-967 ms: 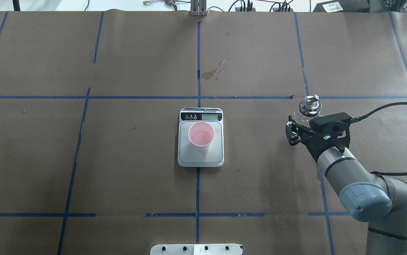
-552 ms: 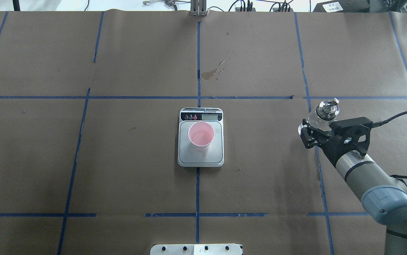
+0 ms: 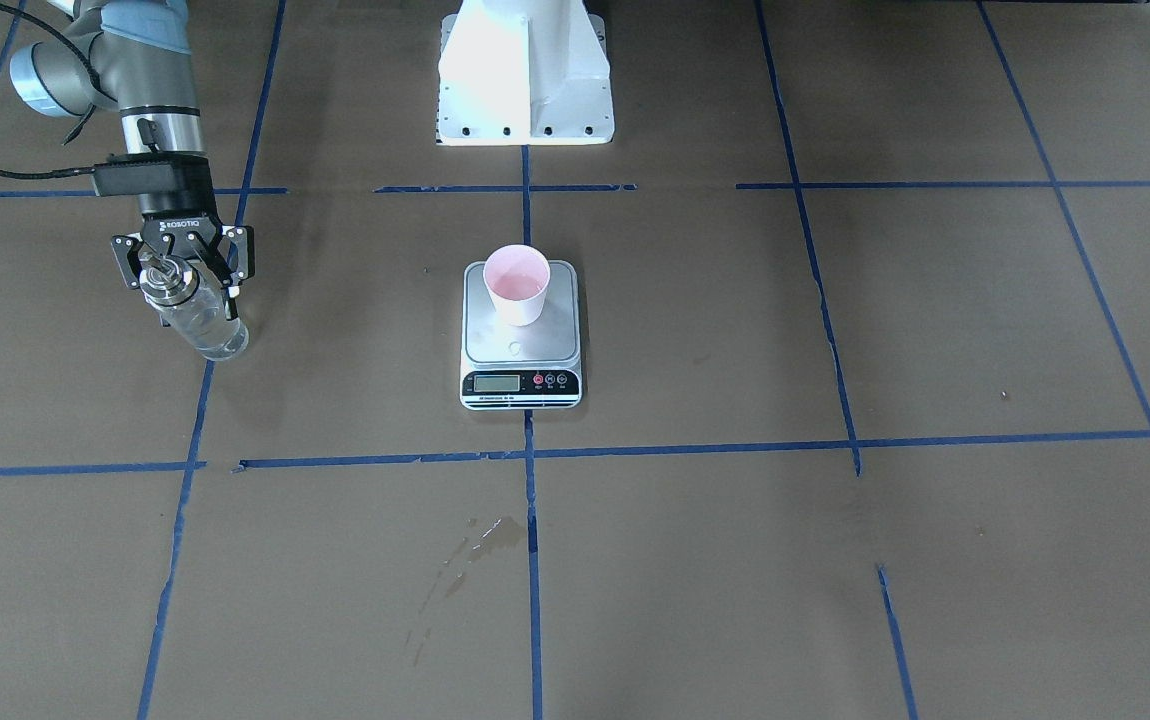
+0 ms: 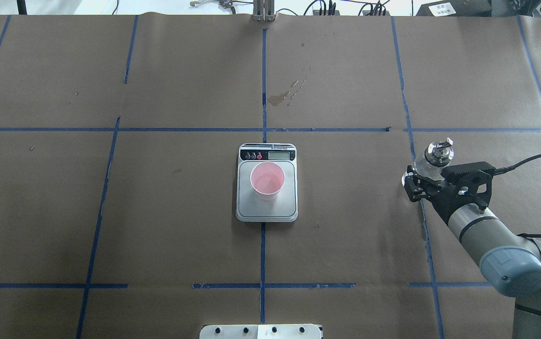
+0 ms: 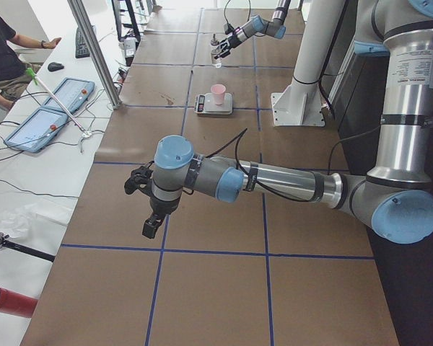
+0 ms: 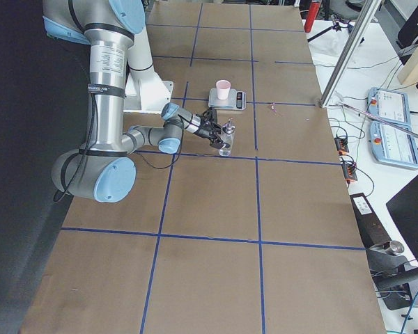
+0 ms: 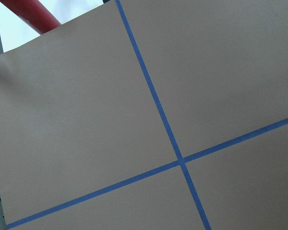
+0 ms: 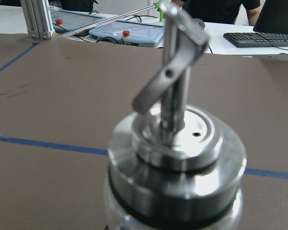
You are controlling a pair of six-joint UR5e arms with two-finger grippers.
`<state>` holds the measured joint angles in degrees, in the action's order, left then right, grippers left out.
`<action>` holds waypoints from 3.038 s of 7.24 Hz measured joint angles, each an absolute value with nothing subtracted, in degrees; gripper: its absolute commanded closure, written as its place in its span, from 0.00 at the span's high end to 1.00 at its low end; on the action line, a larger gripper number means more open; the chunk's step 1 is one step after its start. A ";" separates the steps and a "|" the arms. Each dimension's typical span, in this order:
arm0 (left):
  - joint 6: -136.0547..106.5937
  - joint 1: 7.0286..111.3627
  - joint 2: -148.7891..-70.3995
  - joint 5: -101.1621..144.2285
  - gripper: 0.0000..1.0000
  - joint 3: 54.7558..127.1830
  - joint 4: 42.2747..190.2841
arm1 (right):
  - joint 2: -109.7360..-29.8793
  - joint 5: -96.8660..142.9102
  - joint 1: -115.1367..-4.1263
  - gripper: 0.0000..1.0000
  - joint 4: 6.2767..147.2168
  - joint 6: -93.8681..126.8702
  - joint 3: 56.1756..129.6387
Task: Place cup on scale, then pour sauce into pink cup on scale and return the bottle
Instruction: 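Lower the glass bottle onto the table with the right gripper, then open the right gripper and withdraw it from the glass bottle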
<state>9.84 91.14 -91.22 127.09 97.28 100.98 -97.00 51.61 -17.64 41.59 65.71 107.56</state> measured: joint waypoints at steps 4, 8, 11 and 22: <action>9.85 91.14 -91.23 127.09 1.00 97.30 100.99 | -97.86 52.23 -17.82 0.10 41.50 68.01 107.35; 9.82 91.14 -91.31 127.09 1.00 97.30 100.99 | -97.98 52.23 -17.79 0.72 41.51 68.15 106.95; 9.84 91.14 -91.32 127.09 1.00 97.35 100.99 | -97.96 52.21 -17.76 1.00 41.51 68.12 106.56; 9.53 91.14 -91.09 127.09 1.00 98.52 100.90 | -105.55 76.63 -18.85 1.00 61.82 68.26 125.29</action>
<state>9.53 91.14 -91.09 127.09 98.52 100.90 -105.55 76.64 -18.85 61.82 68.26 125.29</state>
